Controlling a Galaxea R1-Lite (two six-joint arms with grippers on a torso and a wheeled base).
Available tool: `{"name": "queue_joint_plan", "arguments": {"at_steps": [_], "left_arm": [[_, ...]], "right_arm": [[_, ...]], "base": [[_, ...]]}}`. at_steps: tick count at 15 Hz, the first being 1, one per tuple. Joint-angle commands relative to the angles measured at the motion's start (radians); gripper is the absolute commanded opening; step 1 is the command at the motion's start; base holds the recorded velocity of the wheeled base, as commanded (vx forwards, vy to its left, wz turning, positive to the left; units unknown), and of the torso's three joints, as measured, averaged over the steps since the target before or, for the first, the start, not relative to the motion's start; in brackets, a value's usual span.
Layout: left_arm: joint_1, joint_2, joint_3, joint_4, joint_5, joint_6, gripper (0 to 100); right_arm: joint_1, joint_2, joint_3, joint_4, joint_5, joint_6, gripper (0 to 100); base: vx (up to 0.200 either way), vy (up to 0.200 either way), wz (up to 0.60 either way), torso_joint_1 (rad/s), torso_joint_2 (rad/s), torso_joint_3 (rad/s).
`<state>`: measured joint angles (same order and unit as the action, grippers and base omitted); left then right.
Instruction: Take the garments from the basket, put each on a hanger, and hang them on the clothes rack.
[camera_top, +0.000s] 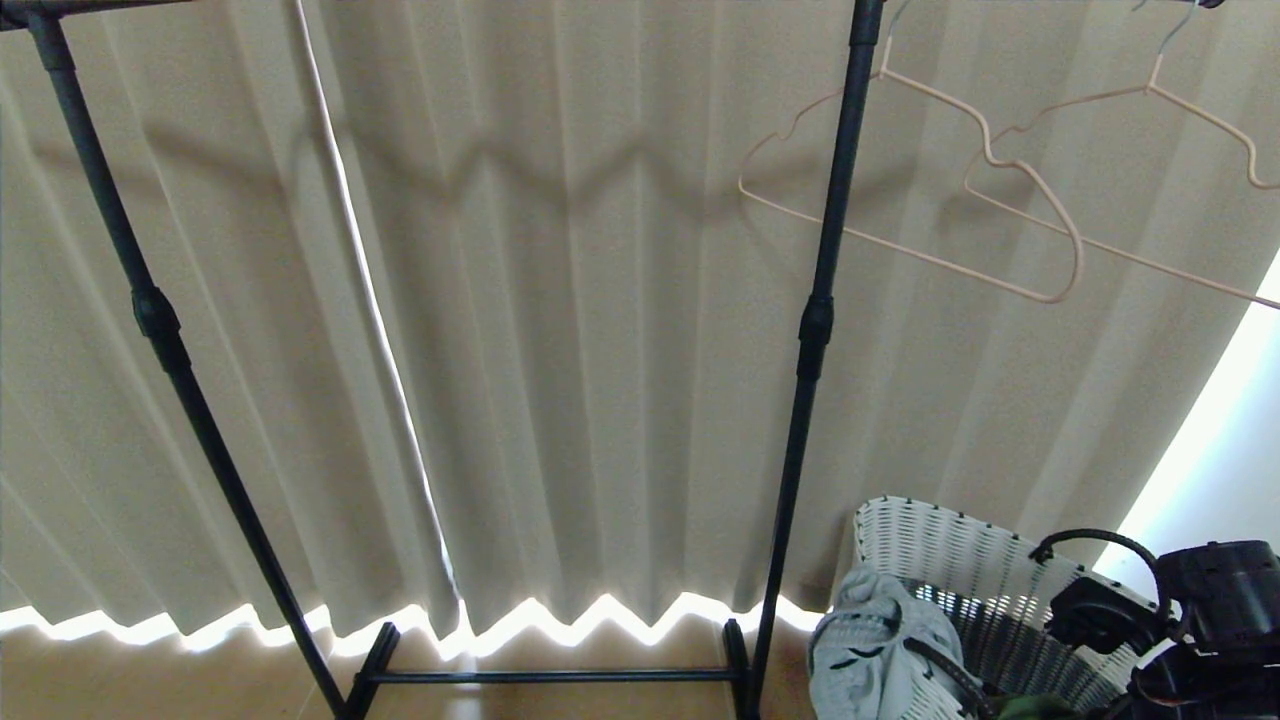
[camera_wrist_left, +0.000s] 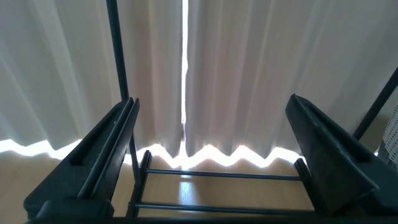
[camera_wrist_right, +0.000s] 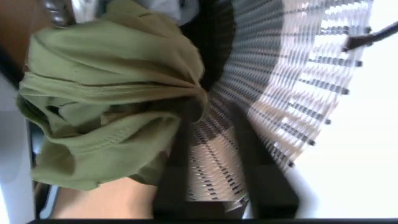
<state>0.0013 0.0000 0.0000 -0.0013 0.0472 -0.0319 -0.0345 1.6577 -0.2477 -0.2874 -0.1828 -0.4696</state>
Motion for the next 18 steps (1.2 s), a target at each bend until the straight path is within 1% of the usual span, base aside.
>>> {"name": "queue_joint_plan", "arguments": {"at_steps": [1, 4, 5, 6, 7, 8, 10, 11, 12, 13, 14, 17, 18], "left_arm": [[0.000, 0.000, 0.000, 0.000, 0.000, 0.000, 100], [0.000, 0.000, 0.000, 0.000, 0.000, 0.000, 100], [0.000, 0.000, 0.000, 0.000, 0.000, 0.000, 100], [0.000, 0.000, 0.000, 0.000, 0.000, 0.000, 100], [0.000, 0.000, 0.000, 0.000, 0.000, 0.000, 100], [0.000, 0.000, 0.000, 0.000, 0.000, 0.000, 100], [0.000, 0.000, 0.000, 0.000, 0.000, 0.000, 100], [0.000, 0.000, 0.000, 0.000, 0.000, 0.000, 100], [0.000, 0.000, 0.000, 0.000, 0.000, 0.000, 100], [0.000, 0.000, 0.000, 0.000, 0.000, 0.000, 100], [0.000, 0.000, 0.000, 0.000, 0.000, 0.000, 100], [0.000, 0.000, 0.000, 0.000, 0.000, 0.000, 100], [0.000, 0.000, 0.000, 0.000, 0.003, 0.000, 100]], "right_arm": [[0.001, 0.011, 0.002, 0.001, 0.017, 0.000, 0], [0.001, -0.021, 0.014, -0.001, 0.057, 0.003, 0], [-0.001, -0.068, 0.024, -0.002, 0.103, 0.005, 0], [-0.004, -0.102, 0.027, 0.001, 0.128, 0.006, 0], [-0.007, -0.162, 0.030, 0.002, 0.186, 0.011, 0], [-0.007, -0.194, 0.028, 0.008, 0.223, 0.020, 0], [-0.022, -0.210, 0.024, 0.013, 0.220, 0.020, 0], [-0.031, -0.208, 0.027, 0.014, 0.215, 0.019, 100], [-0.035, -0.207, 0.027, 0.014, 0.209, 0.017, 100], [-0.041, -0.196, 0.027, 0.011, 0.177, 0.019, 100], [-0.041, -0.193, 0.022, 0.002, 0.169, 0.019, 100], [-0.041, -0.190, 0.030, 0.017, 0.167, 0.014, 100], [-0.041, -0.162, 0.034, 0.019, 0.169, 0.012, 100]], "base": [[0.000, 0.000, 0.00, 0.000, 0.00, 0.000], [0.000, 0.000, 0.00, 0.000, 0.00, 0.000], [0.000, 0.000, 0.00, 0.000, 0.00, 0.000], [0.000, 0.000, 0.00, 0.000, 0.00, 0.000], [0.000, 0.000, 0.00, 0.000, 0.00, 0.000], [0.000, 0.000, 0.00, 0.000, 0.00, 0.000], [0.000, 0.000, 0.00, 0.000, 0.00, 0.000], [0.000, 0.000, 0.00, 0.000, 0.00, 0.000], [0.000, 0.000, 0.00, 0.000, 0.00, 0.000], [0.000, 0.000, 0.00, 0.000, 0.00, 0.000], [0.000, 0.000, 0.00, 0.000, 0.00, 0.000], [0.000, 0.000, 0.00, 0.000, 0.00, 0.000], [0.000, 0.000, 0.00, 0.000, 0.00, 0.000]]}}
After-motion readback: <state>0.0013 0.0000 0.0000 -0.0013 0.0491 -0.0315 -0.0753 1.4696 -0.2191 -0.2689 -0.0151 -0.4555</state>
